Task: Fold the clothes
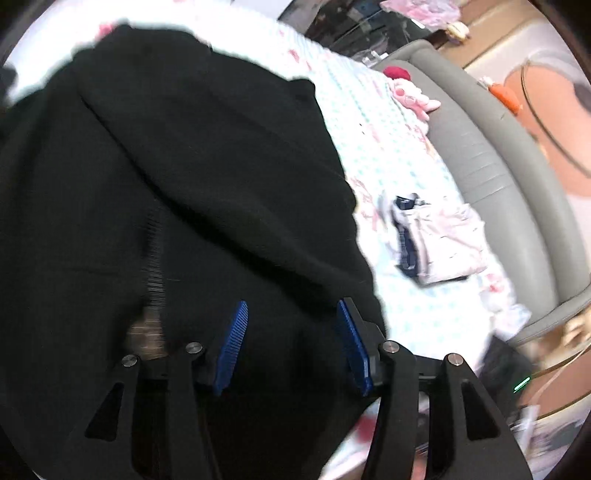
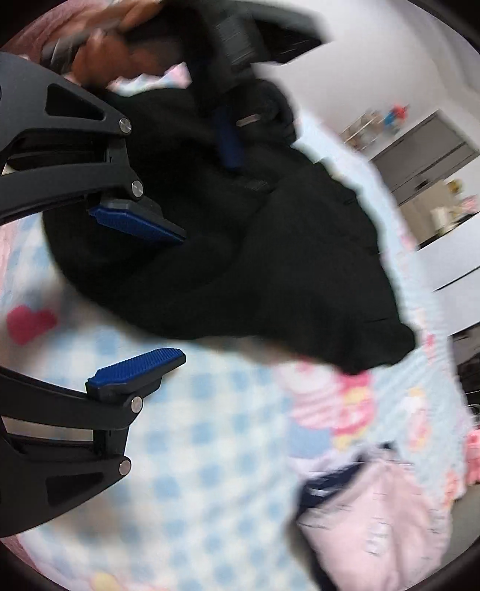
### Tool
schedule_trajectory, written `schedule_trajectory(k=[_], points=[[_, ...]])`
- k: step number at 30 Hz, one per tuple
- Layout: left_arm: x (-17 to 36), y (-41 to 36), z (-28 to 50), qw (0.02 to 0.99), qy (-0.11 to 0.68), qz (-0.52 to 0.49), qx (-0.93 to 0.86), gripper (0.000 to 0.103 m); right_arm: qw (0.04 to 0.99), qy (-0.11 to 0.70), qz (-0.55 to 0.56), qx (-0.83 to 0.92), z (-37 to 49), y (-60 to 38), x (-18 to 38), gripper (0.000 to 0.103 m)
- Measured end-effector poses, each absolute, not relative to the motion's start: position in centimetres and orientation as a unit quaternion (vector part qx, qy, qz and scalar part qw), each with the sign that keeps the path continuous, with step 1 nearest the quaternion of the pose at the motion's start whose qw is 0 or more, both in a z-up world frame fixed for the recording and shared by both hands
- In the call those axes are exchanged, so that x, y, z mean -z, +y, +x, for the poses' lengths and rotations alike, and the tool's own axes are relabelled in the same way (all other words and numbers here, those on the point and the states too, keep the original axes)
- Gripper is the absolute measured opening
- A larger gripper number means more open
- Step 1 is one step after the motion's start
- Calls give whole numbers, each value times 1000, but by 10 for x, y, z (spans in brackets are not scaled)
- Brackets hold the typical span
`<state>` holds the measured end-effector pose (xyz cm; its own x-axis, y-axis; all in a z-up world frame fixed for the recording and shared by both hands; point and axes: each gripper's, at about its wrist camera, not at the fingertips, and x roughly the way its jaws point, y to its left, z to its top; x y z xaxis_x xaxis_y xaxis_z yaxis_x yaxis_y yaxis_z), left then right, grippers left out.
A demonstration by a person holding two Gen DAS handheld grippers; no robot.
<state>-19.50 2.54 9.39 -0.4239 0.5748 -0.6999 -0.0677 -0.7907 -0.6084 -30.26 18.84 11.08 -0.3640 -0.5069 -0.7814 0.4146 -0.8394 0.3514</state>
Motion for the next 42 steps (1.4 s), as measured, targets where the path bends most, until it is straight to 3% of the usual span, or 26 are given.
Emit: schedule_trajectory(k=[1, 3, 4, 7, 9, 12, 14, 18, 20, 25, 28, 31, 35, 36, 37, 38, 39, 40, 42], points=[[-92, 31, -199, 209, -262, -498, -799, 52, 274, -36, 499, 822, -303, 184, -106, 59], [-84, 41, -214, 211, -266, -500, -796, 52, 268, -25, 495, 826, -303, 184, -104, 46], [-82, 42, -219, 203, -267, -500, -798, 52, 265, -23, 491, 830, -304, 185, -104, 34], [-87, 42, -230, 182, -268, -483, -814, 18, 240, -34, 480, 843, -304, 197, -107, 20], [-103, 35, -226, 178, -267, -454, -831, 18, 220, -9, 470, 855, -296, 200, -110, 16], [-102, 25, -217, 156, -257, -465, -833, 27, 196, 26, 462, 865, -282, 201, -113, 15], [-88, 21, -214, 163, -255, -493, -816, 38, 194, 24, 469, 861, -279, 202, -112, 15], [-73, 22, -207, 206, -299, -501, -785, 45, 234, -54, 451, 860, -285, 214, -123, 23], [-74, 29, -206, 221, -311, -493, -782, 58, 242, -89, 443, 859, -293, 219, -125, 30], [-78, 54, -214, 235, -290, -494, -785, 59, 231, -119, 459, 850, -309, 224, -117, 39], [-96, 59, -213, 235, -270, -468, -808, 59, 210, -83, 470, 853, -312, 215, -109, 39], [-104, 51, -207, 227, -276, -455, -815, 66, 193, -58, 436, 877, -306, 212, -121, 38], [-82, 53, -213, 219, -279, -496, -793, 69, 203, -47, 386, 899, -297, 209, -141, 38], [-77, 56, -218, 224, -286, -509, -780, 67, 215, -52, 390, 894, -299, 206, -139, 39], [-75, 60, -220, 224, -285, -513, -778, 59, 227, -57, 401, 886, -303, 203, -135, 39], [-77, 64, -216, 216, -273, -508, -788, 32, 233, -57, 420, 875, -311, 199, -128, 39], [-80, 68, -210, 207, -256, -502, -800, 22, 239, -57, 440, 864, -320, 194, -121, 38], [-86, 73, -206, 205, -244, -493, -810, 19, 227, -51, 453, 861, -320, 198, -116, 25], [-99, 75, -196, 211, -234, -467, -826, 18, 214, -51, 461, 860, -321, 199, -111, 19]])
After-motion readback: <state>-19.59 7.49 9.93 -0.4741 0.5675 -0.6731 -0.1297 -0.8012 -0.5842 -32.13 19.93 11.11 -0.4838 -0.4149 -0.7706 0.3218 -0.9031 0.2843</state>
